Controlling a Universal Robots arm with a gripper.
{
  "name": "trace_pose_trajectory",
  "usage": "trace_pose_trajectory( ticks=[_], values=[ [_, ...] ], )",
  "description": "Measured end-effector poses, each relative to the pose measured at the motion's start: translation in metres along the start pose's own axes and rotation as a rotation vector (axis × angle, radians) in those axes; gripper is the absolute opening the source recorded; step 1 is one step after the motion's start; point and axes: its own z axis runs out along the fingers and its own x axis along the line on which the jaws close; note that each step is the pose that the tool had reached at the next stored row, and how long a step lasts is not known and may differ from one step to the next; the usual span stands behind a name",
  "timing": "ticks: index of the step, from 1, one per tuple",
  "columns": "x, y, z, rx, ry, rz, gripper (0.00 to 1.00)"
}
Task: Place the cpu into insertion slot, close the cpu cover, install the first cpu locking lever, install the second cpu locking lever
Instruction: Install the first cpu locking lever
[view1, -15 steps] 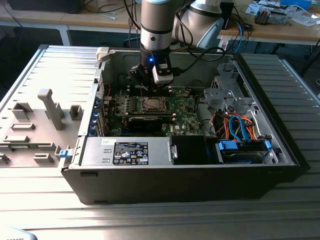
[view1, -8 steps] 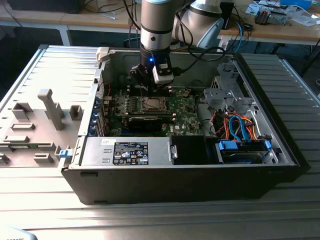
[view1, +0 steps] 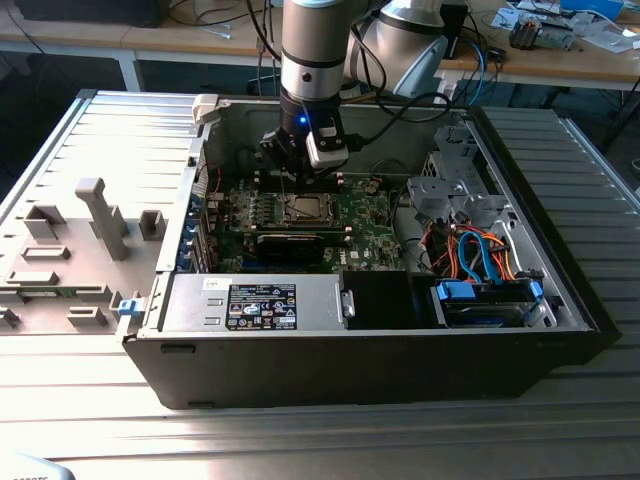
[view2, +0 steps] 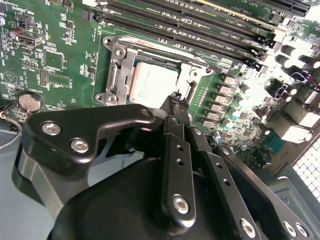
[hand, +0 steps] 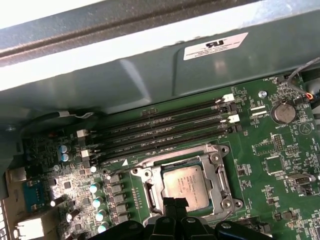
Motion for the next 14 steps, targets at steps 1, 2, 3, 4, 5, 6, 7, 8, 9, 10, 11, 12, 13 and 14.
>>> trace_pose_trajectory(
  ticks=[1, 2, 3, 4, 5, 6, 7, 8, 9, 10, 11, 12, 13, 14],
  values=[
    [0.0000, 0.0000, 0.0000, 0.0001, 0.0001, -0.004, 0.11],
    [0.0000, 0.0000, 0.0000, 0.0004, 0.0002, -0.009, 0.11],
    [0.0000, 0.0000, 0.0000, 0.0006, 0.0004, -0.015, 0.11],
    [0.0000, 0.0000, 0.0000, 0.0011, 0.0007, -0.028, 0.11],
    [0.0000, 0.0000, 0.0000, 0.0014, 0.0009, -0.036, 0.11],
    [0.0000, 0.0000, 0.0000, 0.0016, 0.0011, -0.042, 0.11],
    [0.0000, 0.0000, 0.0000, 0.0021, 0.0013, -0.052, 0.11],
    [0.0000, 0.0000, 0.0000, 0.0023, 0.0014, -0.057, 0.11],
    [0.0000, 0.0000, 0.0000, 0.0024, 0.0016, -0.061, 0.11],
    [0.0000, 0.0000, 0.0000, 0.0026, 0.0017, -0.066, 0.11],
    [0.0000, 0.0000, 0.0000, 0.0028, 0.0018, -0.070, 0.11],
    [0.0000, 0.0000, 0.0000, 0.0030, 0.0019, -0.076, 0.11],
    [0.0000, 0.0000, 0.0000, 0.0032, 0.0020, -0.079, 0.11],
    [0.0000, 0.0000, 0.0000, 0.0033, 0.0021, -0.084, 0.11]
  ],
)
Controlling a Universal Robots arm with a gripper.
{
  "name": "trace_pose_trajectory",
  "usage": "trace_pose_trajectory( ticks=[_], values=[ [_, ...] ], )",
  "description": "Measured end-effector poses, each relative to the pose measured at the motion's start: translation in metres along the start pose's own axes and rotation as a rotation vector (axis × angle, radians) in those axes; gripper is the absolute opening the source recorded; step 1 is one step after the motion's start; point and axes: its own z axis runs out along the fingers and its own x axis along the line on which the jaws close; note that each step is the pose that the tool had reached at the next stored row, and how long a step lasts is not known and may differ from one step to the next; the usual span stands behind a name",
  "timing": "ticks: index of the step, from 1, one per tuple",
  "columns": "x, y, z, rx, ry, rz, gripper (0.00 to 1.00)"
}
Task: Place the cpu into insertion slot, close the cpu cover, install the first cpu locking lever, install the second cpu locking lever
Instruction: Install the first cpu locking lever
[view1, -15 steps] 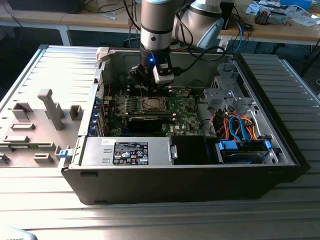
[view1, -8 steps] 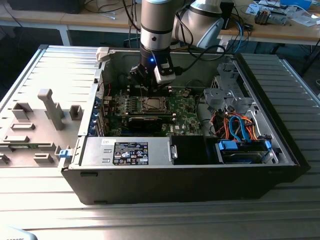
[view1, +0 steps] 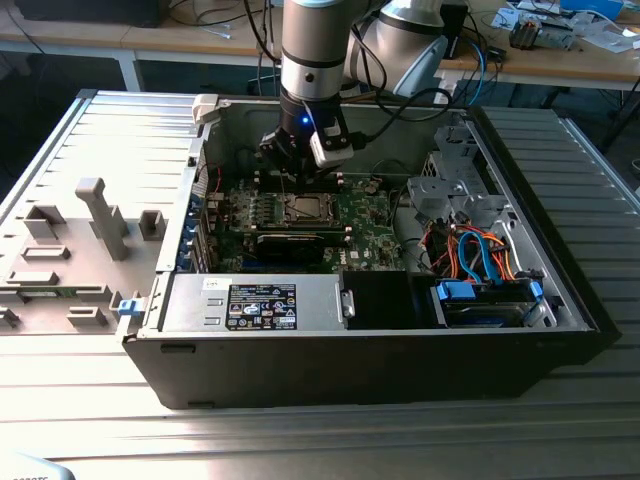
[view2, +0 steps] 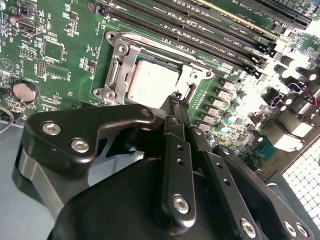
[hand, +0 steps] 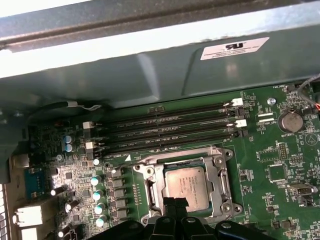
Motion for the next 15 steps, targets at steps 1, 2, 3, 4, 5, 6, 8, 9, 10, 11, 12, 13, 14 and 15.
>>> trace_pose_trajectory(
  ticks=[1, 2, 3, 4, 5, 6, 8, 9, 10, 11, 12, 13, 14, 15],
  values=[
    [0.0000, 0.0000, 0.0000, 0.0002, 0.0001, -0.003, 0.11],
    [0.0000, 0.0000, 0.0000, 0.0003, 0.0002, -0.006, 0.11],
    [0.0000, 0.0000, 0.0000, 0.0005, 0.0003, -0.010, 0.11],
    [0.0000, 0.0000, 0.0000, 0.0006, 0.0003, -0.013, 0.11],
    [0.0000, 0.0000, 0.0000, 0.0007, 0.0005, -0.017, 0.11],
    [0.0000, 0.0000, 0.0000, 0.0008, 0.0005, -0.020, 0.11],
    [0.0000, 0.0000, 0.0000, 0.0012, 0.0007, -0.028, 0.11],
    [0.0000, 0.0000, 0.0000, 0.0013, 0.0008, -0.030, 0.11],
    [0.0000, 0.0000, 0.0000, 0.0015, 0.0009, -0.035, 0.11],
    [0.0000, 0.0000, 0.0000, 0.0016, 0.0010, -0.038, 0.11],
    [0.0000, 0.0000, 0.0000, 0.0017, 0.0011, -0.041, 0.11],
    [0.0000, 0.0000, 0.0000, 0.0018, 0.0012, -0.045, 0.11],
    [0.0000, 0.0000, 0.0000, 0.0019, 0.0012, -0.048, 0.11],
    [0.0000, 0.0000, 0.0000, 0.0021, 0.0014, -0.052, 0.11]
  ],
)
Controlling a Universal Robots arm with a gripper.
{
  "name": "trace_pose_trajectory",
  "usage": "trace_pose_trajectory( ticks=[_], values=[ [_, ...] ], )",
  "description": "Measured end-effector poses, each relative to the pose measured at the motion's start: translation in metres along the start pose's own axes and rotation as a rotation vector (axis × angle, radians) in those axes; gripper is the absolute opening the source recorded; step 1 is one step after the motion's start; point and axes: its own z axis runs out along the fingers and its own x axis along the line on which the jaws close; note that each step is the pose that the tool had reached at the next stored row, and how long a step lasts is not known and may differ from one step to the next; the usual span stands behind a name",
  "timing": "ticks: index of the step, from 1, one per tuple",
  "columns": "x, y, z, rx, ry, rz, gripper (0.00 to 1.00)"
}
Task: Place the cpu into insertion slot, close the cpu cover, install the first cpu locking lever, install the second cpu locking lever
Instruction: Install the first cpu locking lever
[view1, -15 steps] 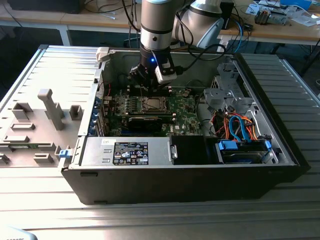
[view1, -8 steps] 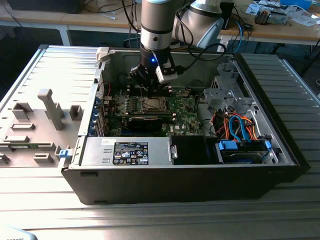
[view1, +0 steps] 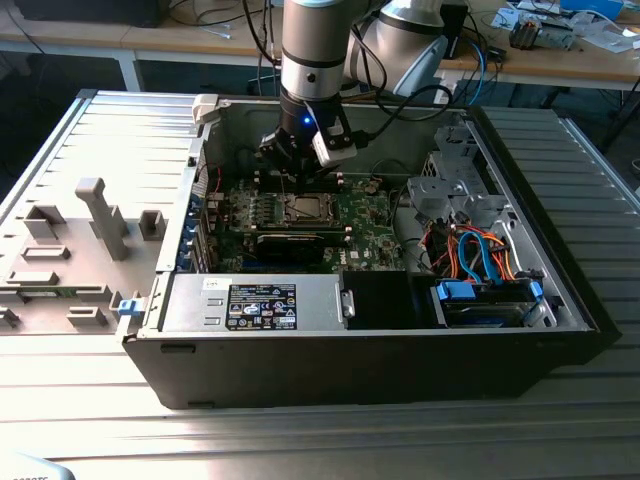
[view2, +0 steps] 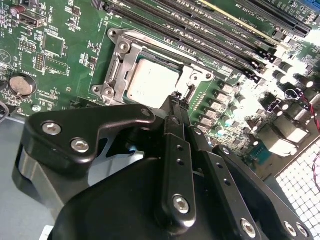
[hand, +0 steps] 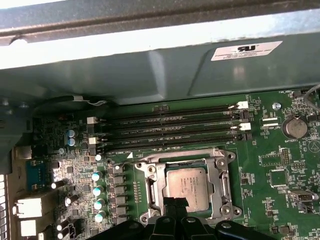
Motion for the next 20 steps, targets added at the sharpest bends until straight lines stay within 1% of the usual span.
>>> trace_pose_trajectory(
  ticks=[20],
  values=[
    [0.0000, 0.0000, 0.0000, 0.0027, 0.0017, -0.068, 0.11]
  ],
)
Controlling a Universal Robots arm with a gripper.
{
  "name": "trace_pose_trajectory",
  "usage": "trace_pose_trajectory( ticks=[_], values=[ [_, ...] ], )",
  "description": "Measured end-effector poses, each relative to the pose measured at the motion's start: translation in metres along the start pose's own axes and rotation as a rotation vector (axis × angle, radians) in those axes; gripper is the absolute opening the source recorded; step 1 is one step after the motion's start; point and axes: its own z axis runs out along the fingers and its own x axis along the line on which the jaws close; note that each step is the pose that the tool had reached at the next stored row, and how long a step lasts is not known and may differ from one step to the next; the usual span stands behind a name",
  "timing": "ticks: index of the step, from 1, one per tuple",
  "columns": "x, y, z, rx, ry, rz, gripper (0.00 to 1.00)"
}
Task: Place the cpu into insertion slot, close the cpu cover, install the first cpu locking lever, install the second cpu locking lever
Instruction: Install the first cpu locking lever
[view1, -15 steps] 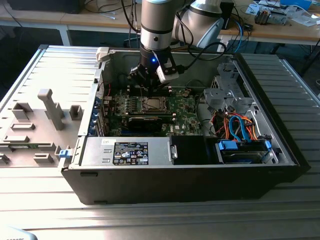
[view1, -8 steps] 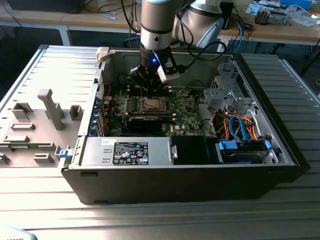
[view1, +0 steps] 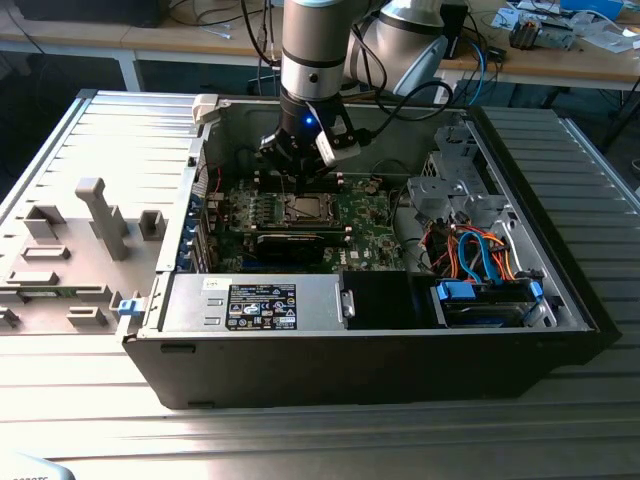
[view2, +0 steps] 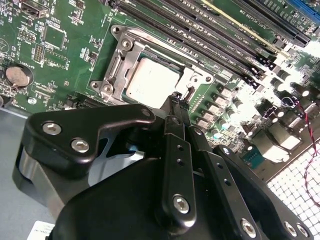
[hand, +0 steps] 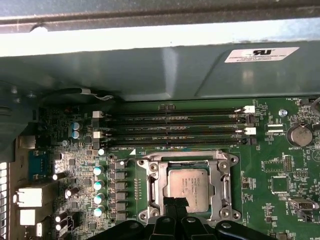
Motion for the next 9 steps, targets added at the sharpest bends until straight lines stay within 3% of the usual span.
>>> trace_pose_trajectory(
  ticks=[9],
  values=[
    [0.0000, 0.0000, -0.0001, 0.0009, 0.0006, -0.021, 0.11]
  ],
)
